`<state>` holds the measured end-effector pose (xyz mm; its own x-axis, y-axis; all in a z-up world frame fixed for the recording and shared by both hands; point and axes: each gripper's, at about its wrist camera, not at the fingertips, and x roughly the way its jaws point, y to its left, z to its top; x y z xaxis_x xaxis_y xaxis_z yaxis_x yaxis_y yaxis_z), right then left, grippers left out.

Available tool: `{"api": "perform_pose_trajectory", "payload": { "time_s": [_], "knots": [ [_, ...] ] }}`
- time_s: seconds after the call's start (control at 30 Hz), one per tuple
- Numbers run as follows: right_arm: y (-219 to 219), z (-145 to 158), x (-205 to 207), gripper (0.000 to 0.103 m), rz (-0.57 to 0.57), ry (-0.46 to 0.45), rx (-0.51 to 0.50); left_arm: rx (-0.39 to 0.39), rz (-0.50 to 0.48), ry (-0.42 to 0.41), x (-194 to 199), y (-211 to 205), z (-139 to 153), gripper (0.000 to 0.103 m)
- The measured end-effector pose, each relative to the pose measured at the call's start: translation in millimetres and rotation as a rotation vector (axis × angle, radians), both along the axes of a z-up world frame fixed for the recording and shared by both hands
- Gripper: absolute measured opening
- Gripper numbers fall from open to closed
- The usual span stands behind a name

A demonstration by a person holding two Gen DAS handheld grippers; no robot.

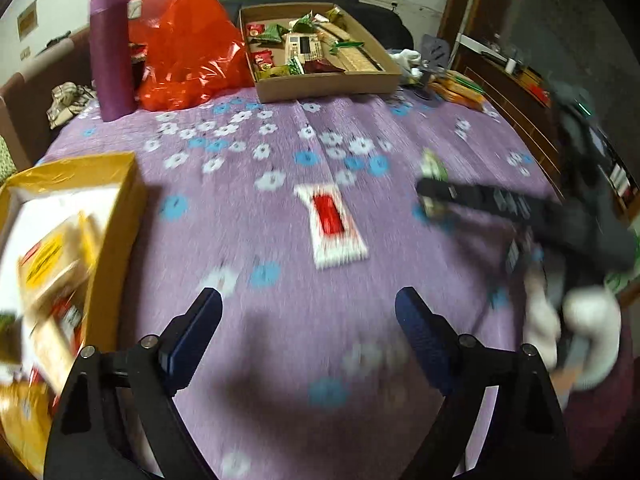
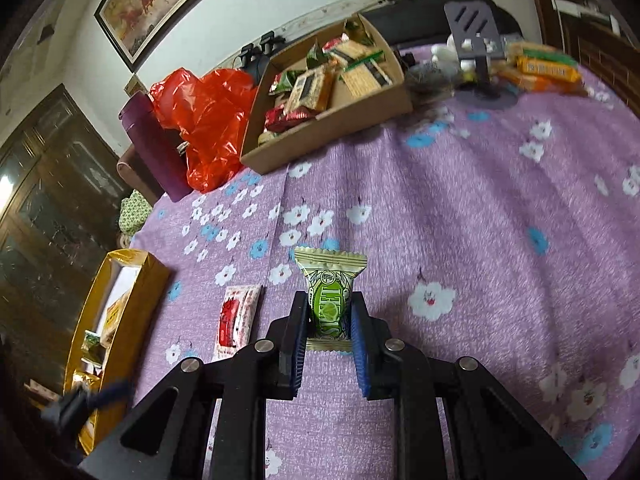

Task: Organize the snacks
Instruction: 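Grasp the green-wrapped candy with the right tool while the left tool grasps the red-and-white packet, then carry the green candy and red-and-white packet into the tray and open both tools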

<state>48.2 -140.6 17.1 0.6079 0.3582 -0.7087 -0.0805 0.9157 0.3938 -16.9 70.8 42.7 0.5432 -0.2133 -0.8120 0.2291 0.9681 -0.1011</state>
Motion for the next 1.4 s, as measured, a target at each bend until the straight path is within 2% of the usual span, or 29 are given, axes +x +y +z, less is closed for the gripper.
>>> {"api": "perform_pose_trajectory", "payload": {
  "time_s": [0.07, 0.17, 0.27, 0.33, 0.4, 0.6, 0.67, 0.7, 0.73, 0.77, 0.87, 1.07, 1.4],
  "knots": [
    [1, -2, 0, 0.021, 0.003, 0.003, -0.005, 0.026, -0.012, -0.004, 13, -10, -4, 0.089],
    [2, -2, 0, 0.022, 0.004, -0.003, -0.015, 0.109, -0.037, -0.01, 33, -29, -15, 0.089],
    [2, -2, 0, 0.022, 0.003, -0.01, -0.029, 0.147, -0.067, 0.004, 45, -37, -24, 0.089],
    [2, -1, 0, 0.022, 0.004, -0.011, -0.026, 0.153, -0.079, 0.026, 52, -41, -32, 0.09],
    [2, -1, 0, 0.022, 0.005, -0.013, -0.024, 0.117, -0.074, 0.025, 56, -37, -32, 0.09],
    [3, -1, 0, 0.022, 0.006, -0.012, -0.028, 0.122, -0.087, 0.039, 71, -39, -33, 0.091],
    [4, -2, 0, 0.022, 0.004, -0.011, -0.03, 0.118, -0.094, 0.021, 67, -39, -31, 0.076],
    [3, -2, 0, 0.022, 0.003, -0.011, -0.031, 0.124, -0.106, 0.011, 63, -40, -30, 0.037],
    [3, -1, 0, 0.022, -0.001, -0.013, -0.031, 0.114, -0.127, 0.004, 60, -41, -28, 0.023],
    [2, -1, 0, 0.022, -0.005, -0.014, -0.031, 0.102, -0.141, 0.008, 58, -43, -26, 0.023],
    [1, -1, 0, 0.021, -0.012, -0.015, -0.035, 0.144, -0.147, -0.038, 47, -49, -22, 0.021],
    [0, 0, -2, 0.021, -0.01, -0.027, -0.032, 0.086, -0.112, -0.065, 29, -40, -14, 0.021],
    [3, 5, -6, 0.021, 0.0, -0.054, -0.019, -0.051, -0.077, -0.109, -10, -18, 19, 0.021]
  ]
}}
